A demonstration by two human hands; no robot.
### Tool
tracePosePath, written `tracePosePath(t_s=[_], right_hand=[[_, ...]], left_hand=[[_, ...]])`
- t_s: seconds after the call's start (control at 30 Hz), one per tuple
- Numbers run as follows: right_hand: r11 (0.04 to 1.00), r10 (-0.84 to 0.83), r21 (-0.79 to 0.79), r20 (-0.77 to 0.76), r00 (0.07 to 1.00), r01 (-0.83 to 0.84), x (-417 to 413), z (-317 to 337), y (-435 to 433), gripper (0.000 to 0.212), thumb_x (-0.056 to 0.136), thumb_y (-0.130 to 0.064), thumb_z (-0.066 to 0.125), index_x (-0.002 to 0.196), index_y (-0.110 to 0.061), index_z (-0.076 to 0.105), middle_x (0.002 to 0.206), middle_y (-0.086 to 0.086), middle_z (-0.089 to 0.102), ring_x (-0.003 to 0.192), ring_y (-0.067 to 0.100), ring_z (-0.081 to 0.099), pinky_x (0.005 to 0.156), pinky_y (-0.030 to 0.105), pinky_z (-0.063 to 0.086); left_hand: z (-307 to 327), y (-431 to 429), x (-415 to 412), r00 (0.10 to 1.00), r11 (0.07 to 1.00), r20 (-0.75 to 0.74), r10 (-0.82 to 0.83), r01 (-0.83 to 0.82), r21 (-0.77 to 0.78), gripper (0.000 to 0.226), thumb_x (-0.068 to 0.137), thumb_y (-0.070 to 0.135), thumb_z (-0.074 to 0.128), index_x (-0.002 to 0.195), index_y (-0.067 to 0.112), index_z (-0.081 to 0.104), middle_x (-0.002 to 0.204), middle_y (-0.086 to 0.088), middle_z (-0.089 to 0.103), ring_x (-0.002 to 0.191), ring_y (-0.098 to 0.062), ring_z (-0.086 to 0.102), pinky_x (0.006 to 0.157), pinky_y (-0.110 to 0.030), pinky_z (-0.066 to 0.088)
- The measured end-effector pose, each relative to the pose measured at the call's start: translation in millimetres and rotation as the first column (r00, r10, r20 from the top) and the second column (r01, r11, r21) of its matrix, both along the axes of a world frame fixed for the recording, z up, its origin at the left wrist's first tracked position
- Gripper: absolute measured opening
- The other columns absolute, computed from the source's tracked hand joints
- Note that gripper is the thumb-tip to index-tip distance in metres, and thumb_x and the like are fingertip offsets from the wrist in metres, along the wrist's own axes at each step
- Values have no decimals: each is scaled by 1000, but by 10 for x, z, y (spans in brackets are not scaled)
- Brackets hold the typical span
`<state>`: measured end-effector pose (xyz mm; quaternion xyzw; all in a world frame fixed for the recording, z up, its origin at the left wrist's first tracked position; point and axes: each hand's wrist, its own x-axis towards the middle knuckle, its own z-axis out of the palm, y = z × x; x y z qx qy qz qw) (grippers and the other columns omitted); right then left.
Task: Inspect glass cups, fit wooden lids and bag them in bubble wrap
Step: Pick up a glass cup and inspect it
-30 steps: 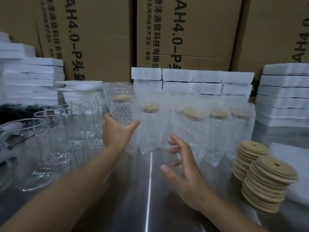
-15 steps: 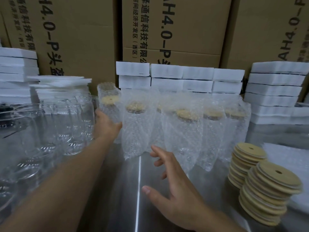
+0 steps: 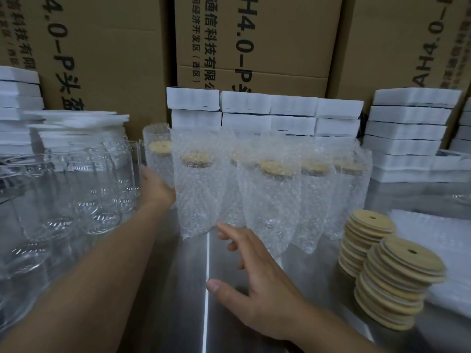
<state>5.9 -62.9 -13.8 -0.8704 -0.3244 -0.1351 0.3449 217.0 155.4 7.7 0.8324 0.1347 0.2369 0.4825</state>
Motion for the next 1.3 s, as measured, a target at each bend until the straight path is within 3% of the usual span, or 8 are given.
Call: tracePosePath(t_s=[0.1,0.27,0.43,0.57,0.7,0.9,1.07,1.3], right_hand=[[1000,-4,-16,-9,1000,4,10,-21,-2,72,78,-69,42,142,-48,16,135,-32,24,128,-11,26,105,15,29],[1000,-20,-13,-6,1000,20,38,-42,-19,62,78,-70,39,135,-57,18,128,-38,27,124,-13,29,100,9,28],[997,-58,40,-18,998,59,58,-58,-27,46,86,-57,52,127,-59,30,117,-31,42,115,-7,40,90,6,31],[996,-84,28,45,995,83,55,-56,-22,32,92,-39,57,124,-36,52,116,-17,49,112,-4,43,93,11,33],[996,-83,28,78,993,81,13,-60,-24,27,92,-37,58,118,-26,60,114,-16,48,114,-3,43,94,14,35],[995,-97,24,43,994,96,-1,-59,-53,25,93,-38,56,115,-28,62,112,-19,46,113,-3,42,92,11,33],[994,-105,22,28,994,105,6,-70,-49,24,93,-39,56,114,-28,62,112,-19,46,112,-3,43,89,9,31],[994,-104,44,17,994,103,36,-96,-81,24,92,-42,56,112,-30,61,111,-21,46,112,-3,43,89,11,32]], left_hand=[[0,49,-76,996,999,-90,-21,25,45,112,82,27,77,151,-7,-4,159,-23,17,145,-38,23,118,-44,24],[83,20,-372,974,957,-224,-18,81,279,55,94,31,59,128,-12,54,133,-29,55,126,-40,51,102,-37,43],[263,-74,-753,989,844,-142,35,47,535,26,92,19,53,102,-2,67,109,-21,67,105,-38,62,78,-36,46],[593,7,-1006,977,449,106,185,-180,875,30,91,28,52,112,9,61,120,-13,59,118,-32,49,90,-39,40],[857,242,-1121,860,201,-46,508,-66,977,65,98,43,42,149,6,28,152,-23,34,142,-40,29,115,-60,18],[854,565,-1222,862,371,-159,482,-36,928,44,96,22,47,137,8,43,134,-10,53,122,-32,56,111,-55,30],[782,514,-1291,866,364,-119,487,-77,928,50,93,15,49,142,8,36,141,-13,43,133,-37,40,112,-62,25],[669,58,-1536,963,633,-81,257,-105,767,50,90,3,41,140,1,35,147,-19,32,139,-36,24,113,-65,21]])
